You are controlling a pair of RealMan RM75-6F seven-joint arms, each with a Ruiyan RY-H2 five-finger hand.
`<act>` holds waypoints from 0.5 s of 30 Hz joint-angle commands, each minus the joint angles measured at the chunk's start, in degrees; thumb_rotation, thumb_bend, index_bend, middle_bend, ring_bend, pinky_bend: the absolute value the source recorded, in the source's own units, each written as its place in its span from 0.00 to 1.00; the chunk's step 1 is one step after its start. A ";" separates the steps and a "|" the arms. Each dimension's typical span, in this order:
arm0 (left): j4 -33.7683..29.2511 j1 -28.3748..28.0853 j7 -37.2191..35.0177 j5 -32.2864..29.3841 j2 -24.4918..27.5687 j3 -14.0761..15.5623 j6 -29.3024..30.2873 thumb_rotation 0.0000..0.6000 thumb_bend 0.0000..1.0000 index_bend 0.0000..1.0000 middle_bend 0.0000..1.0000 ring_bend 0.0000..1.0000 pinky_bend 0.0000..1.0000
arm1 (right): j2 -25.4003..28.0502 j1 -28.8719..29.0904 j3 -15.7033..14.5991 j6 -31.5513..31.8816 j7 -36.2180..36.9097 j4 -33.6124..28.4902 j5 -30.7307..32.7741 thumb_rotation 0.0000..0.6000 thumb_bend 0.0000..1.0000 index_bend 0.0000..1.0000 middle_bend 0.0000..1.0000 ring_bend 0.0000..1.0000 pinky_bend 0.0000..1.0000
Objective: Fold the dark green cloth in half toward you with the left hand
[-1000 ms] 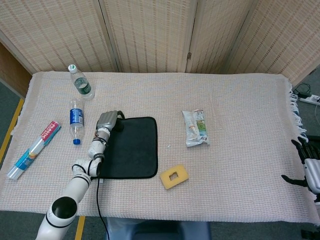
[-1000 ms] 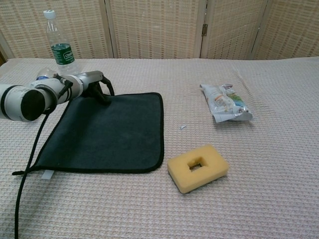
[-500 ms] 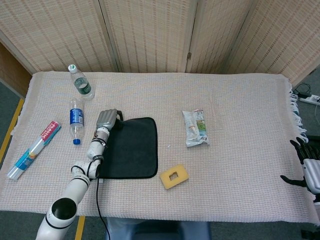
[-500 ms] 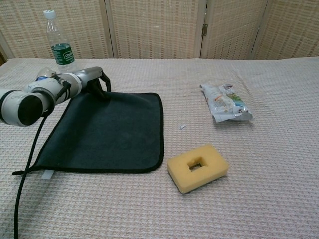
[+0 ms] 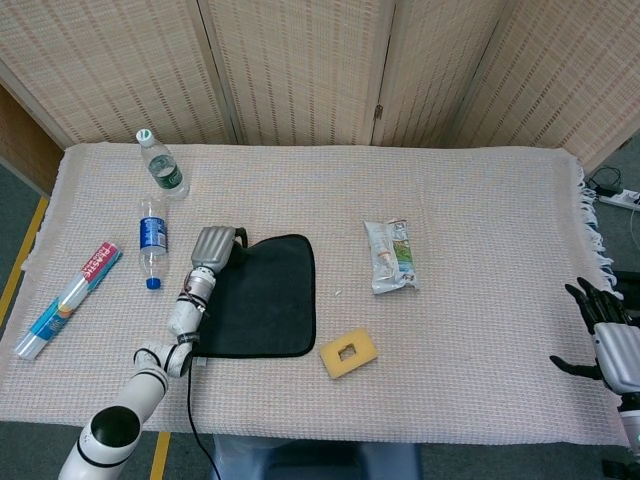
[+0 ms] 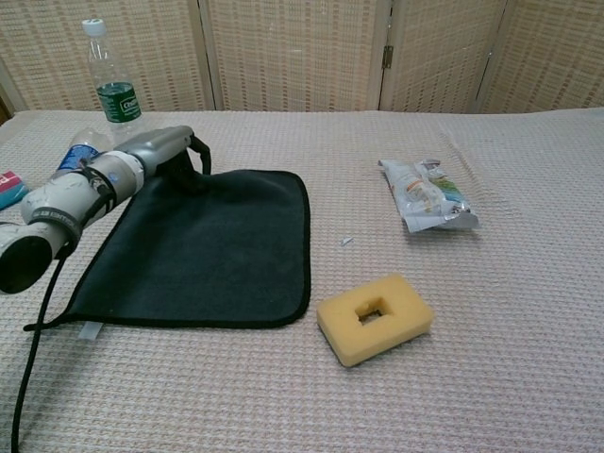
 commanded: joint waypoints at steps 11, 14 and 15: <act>-18.25 9.90 10.35 5.22 3.67 4.80 17.28 1.00 0.43 0.60 1.00 1.00 1.00 | 0.43 -1.02 -1.35 3.24 -0.35 -1.44 -3.48 1.00 0.12 0.00 0.00 0.00 0.00; -22.09 11.32 14.10 5.81 4.71 5.10 20.36 1.00 0.43 0.60 1.00 1.00 1.00 | 0.64 -1.16 -1.77 3.74 0.03 -1.55 -4.38 1.00 0.12 0.00 0.00 0.00 0.00; -23.69 11.83 15.43 6.04 5.23 5.20 21.44 1.00 0.43 0.60 1.00 1.00 1.00 | 0.73 -1.25 -1.90 4.04 0.18 -1.57 -4.71 1.00 0.12 0.00 0.00 0.00 0.00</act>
